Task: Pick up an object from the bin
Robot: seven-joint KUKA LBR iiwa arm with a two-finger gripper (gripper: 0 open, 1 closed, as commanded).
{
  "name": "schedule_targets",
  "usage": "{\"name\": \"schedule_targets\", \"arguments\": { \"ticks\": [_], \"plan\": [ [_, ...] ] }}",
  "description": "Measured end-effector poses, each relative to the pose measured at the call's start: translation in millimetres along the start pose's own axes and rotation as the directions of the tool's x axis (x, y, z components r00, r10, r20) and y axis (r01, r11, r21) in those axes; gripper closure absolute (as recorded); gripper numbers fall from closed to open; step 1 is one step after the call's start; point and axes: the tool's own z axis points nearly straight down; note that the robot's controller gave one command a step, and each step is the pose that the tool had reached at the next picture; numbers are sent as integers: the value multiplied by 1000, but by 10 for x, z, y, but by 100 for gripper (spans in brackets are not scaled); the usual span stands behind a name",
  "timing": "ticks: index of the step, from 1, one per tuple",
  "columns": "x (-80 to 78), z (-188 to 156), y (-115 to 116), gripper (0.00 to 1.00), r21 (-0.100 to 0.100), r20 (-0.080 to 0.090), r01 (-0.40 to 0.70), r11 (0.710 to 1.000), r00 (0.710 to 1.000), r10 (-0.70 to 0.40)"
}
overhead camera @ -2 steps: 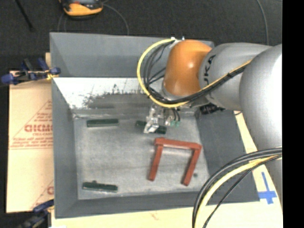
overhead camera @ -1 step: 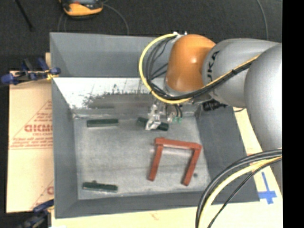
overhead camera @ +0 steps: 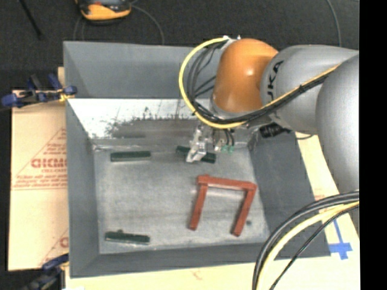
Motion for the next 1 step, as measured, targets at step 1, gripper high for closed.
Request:
{"name": "schedule_targets", "arguments": {
  "ticks": [1],
  "plan": [
    [0, -85, -3, 100, 0, -2, -1, 1000, 1000, 1]
  ]
}}
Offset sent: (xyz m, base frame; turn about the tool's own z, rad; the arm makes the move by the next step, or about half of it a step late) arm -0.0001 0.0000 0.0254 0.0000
